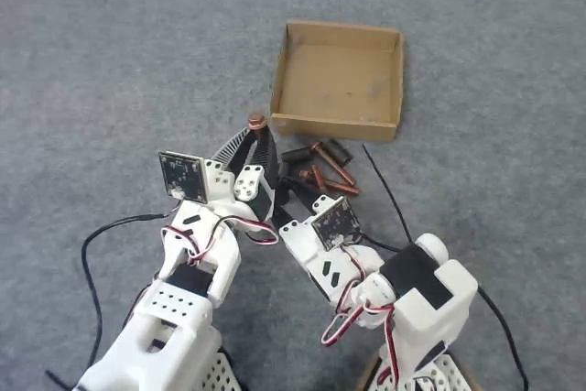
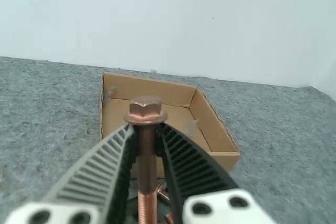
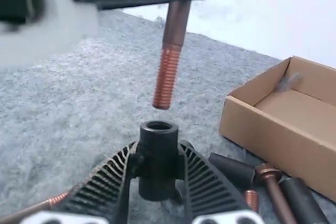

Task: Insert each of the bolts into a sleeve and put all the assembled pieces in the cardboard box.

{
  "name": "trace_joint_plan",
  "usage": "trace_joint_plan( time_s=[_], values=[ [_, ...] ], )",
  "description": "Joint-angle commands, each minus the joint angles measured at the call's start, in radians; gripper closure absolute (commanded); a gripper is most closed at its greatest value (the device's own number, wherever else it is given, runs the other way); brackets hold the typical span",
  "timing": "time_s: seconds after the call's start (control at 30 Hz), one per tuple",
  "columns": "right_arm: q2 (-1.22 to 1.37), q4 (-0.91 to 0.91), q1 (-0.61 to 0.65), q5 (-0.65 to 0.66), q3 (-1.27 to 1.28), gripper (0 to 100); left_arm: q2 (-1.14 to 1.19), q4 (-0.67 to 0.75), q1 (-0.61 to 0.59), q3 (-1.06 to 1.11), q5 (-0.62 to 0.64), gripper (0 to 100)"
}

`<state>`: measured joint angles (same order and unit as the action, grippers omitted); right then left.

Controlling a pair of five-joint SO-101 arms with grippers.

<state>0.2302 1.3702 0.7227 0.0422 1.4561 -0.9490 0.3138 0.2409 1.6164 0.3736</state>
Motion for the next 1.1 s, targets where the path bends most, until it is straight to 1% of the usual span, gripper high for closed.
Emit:
trace_joint_plan(
  time_s=[0.0, 0.17, 0.37, 0.47, 0.73, 0.83, 0.93, 1.0, 1.07],
  values=[
    [-0.064, -0.007, -0.015, -0.006, -0.041, 99.3, -0.029, 0.034, -0.011, -0.01, -0.014, 99],
    [-0.117, -0.035, -0.035, -0.006, -0.037, 99.3, -0.029, 0.031, -0.012, -0.01, -0.028, 99],
    [-0.271, -0.275, -0.036, -0.014, -0.048, 99.3, -0.028, 0.028, -0.026, -0.012, -0.034, 99],
    [-0.321, -0.367, -0.042, -0.014, -0.063, 99.3, -0.028, 0.028, -0.026, -0.012, -0.034, 99],
    [-0.334, -0.397, -0.045, -0.005, -0.063, 99.3, -0.028, 0.026, -0.034, -0.01, -0.029, 99],
    [-0.318, -0.398, -0.085, 0.018, -0.064, 99.3, -0.028, 0.031, -0.091, -0.015, -0.031, 99],
    [-0.289, -0.4, -0.12, 0.117, -0.092, 99.3, -0.028, 0.026, -0.169, -0.013, -0.031, 99],
    [-0.254, -0.438, -0.124, 0.127, -0.123, 99.3, -0.028, 0.014, -0.212, 0.01, -0.031, 99],
    [-0.219, -0.499, -0.124, 0.135, -0.163, 99.3, -0.028, -0.037, -0.242, 0.025, -0.034, 99]
  ],
)
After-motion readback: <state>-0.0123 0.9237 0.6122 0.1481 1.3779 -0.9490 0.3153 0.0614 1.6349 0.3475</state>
